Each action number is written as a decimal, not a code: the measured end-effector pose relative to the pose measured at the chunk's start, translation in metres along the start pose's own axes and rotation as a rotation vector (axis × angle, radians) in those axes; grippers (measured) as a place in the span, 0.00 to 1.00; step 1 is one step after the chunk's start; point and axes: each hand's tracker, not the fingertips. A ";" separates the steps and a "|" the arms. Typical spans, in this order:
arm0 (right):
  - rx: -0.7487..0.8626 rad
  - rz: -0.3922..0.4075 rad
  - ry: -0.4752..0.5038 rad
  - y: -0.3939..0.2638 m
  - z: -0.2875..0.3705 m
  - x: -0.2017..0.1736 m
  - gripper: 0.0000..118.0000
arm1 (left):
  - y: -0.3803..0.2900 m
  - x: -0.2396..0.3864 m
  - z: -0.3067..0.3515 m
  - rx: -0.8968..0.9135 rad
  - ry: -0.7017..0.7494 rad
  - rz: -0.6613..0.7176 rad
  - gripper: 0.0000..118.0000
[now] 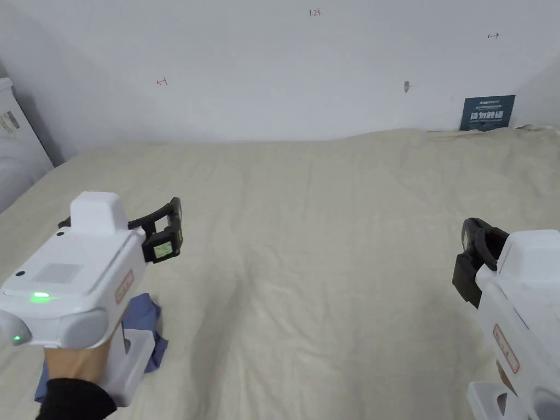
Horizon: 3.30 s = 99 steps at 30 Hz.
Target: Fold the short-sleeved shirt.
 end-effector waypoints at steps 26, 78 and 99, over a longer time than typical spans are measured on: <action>0.051 0.017 -0.142 0.001 0.042 0.056 0.00 | -0.052 0.126 0.042 0.097 -0.070 0.105 0.00; 0.070 0.035 -0.155 0.006 0.047 0.059 0.00 | -0.054 0.122 0.044 0.089 -0.039 0.110 0.00; 0.083 0.018 -0.152 0.009 0.046 0.059 0.99 | -0.056 0.107 0.044 0.096 0.017 0.144 1.00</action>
